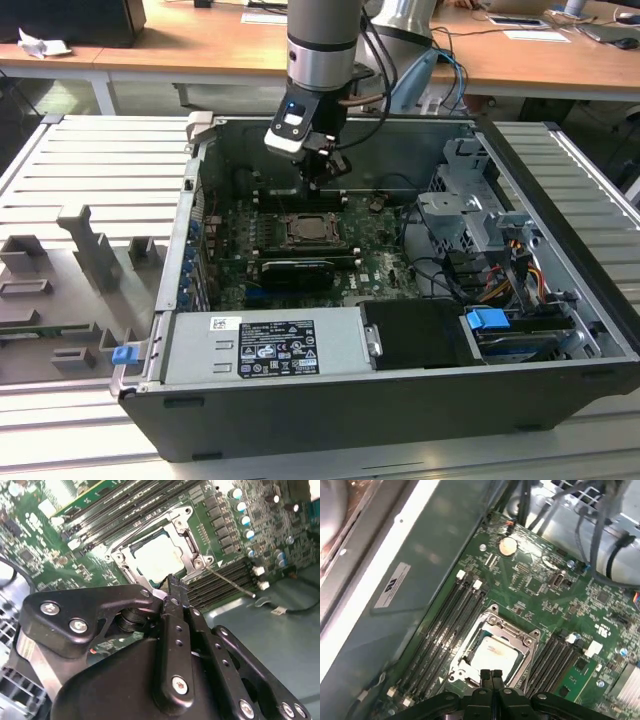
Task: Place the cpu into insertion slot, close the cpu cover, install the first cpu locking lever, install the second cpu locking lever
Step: 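Install the first cpu locking lever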
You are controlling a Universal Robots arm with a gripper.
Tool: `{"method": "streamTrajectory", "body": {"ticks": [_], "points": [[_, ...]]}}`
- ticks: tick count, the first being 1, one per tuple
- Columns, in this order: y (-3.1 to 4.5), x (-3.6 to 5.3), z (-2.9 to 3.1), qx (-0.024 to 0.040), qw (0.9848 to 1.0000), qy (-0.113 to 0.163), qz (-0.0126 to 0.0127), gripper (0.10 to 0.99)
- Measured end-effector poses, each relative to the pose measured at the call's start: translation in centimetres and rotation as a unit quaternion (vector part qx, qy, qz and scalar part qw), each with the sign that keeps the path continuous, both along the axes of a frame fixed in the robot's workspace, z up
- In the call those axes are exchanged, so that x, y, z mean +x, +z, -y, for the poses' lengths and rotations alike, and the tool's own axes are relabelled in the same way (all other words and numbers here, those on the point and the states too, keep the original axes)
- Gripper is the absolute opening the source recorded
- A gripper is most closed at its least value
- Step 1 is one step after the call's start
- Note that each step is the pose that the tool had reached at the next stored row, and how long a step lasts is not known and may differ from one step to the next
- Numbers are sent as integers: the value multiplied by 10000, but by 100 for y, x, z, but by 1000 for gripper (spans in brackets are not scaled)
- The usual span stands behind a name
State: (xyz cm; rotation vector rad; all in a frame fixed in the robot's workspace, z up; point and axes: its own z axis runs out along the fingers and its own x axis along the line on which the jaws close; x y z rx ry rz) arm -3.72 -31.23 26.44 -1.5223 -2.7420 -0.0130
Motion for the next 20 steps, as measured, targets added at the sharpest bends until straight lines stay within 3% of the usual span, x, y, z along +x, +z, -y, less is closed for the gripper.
{"method": "streamTrajectory", "body": {"ticks": [5,8,11,13,15,16,20], "points": [[-5,0,0,-1,9982,600,0,106],[-7,0,0,0,9957,928,0,106],[-8,0,0,-1,9914,1305,0,106],[-8,0,0,0,9863,1650,0,106],[-8,0,0,0,9824,1868,0,106],[-8,0,0,0,9785,2062,0,106],[-8,0,0,0,9673,2535,0,106]]}}
